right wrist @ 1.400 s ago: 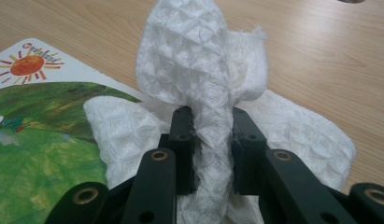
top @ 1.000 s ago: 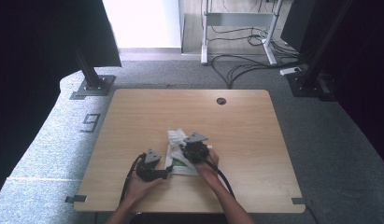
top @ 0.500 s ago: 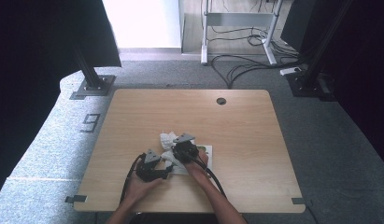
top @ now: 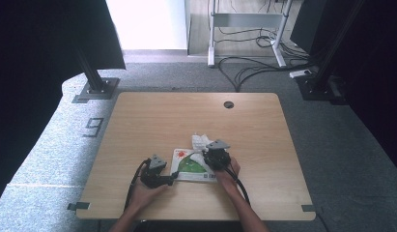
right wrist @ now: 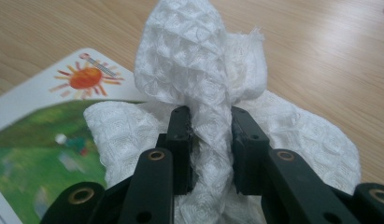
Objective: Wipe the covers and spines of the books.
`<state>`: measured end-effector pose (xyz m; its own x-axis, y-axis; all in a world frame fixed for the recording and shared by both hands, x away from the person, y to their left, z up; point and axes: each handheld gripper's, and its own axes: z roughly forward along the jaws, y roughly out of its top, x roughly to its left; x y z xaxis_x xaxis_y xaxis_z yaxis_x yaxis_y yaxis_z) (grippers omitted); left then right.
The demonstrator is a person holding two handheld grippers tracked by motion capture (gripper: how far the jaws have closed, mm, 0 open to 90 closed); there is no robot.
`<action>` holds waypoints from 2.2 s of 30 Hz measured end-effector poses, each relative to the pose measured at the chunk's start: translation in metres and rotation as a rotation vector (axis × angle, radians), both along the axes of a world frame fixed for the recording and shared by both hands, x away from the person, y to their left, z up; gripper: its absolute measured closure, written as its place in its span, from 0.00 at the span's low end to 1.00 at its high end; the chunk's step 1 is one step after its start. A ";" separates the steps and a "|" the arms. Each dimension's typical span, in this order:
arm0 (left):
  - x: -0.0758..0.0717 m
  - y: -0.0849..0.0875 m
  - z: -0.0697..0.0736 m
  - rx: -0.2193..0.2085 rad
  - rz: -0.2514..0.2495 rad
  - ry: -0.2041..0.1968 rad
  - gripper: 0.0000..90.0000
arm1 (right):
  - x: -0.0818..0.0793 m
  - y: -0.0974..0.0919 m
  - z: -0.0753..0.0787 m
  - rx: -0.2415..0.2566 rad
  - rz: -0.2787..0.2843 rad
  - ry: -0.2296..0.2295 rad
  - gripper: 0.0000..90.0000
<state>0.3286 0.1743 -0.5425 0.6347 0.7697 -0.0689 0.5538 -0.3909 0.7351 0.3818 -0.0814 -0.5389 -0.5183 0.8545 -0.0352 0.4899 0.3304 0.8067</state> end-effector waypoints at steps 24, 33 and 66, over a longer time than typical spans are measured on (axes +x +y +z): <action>0.000 0.000 0.000 0.003 -0.003 0.003 0.35 | -0.015 0.043 0.029 0.023 0.130 -0.063 0.82; 0.000 0.000 0.000 0.002 -0.002 0.002 0.35 | 0.001 0.105 0.006 -0.047 0.201 0.002 0.81; 0.001 0.000 0.001 0.001 0.000 0.007 0.35 | -0.018 0.008 0.002 -0.028 0.028 -0.022 0.80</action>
